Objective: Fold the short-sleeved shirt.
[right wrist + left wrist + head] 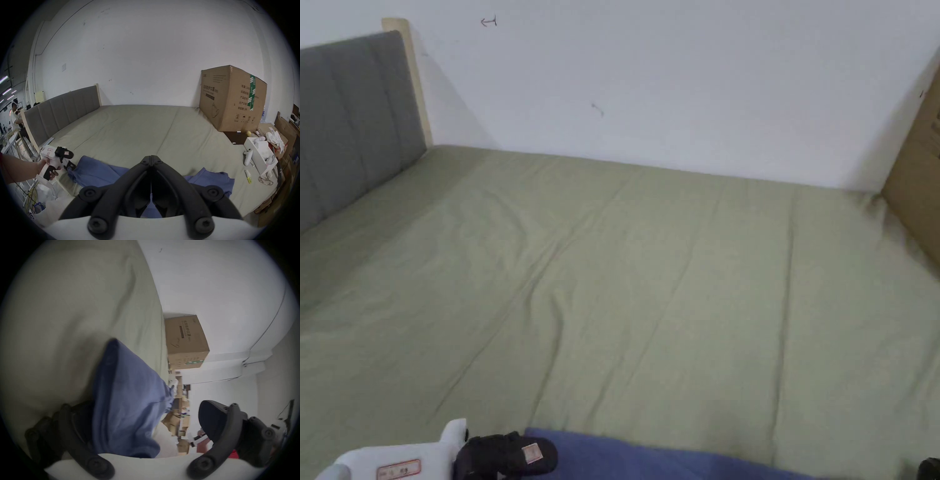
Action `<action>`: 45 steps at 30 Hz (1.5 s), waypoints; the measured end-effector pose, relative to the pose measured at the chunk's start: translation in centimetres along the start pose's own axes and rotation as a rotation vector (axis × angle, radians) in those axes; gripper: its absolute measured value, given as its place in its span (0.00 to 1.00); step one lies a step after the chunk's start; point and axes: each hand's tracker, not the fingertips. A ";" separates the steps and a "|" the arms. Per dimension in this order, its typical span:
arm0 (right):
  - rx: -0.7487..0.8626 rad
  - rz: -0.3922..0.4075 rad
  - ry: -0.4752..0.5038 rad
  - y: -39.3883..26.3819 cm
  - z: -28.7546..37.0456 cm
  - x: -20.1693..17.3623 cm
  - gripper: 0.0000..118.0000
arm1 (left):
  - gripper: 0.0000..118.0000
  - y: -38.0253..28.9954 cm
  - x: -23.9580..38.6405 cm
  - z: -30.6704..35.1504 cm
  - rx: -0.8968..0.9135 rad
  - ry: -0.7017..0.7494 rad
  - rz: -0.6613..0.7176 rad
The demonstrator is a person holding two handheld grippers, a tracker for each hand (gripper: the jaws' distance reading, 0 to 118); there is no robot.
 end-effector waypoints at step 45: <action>-0.091 -0.156 -0.040 -4.7 3.7 6.5 0.00 | 0.02 -7.8 18.8 -13.0 0.017 0.862 -0.791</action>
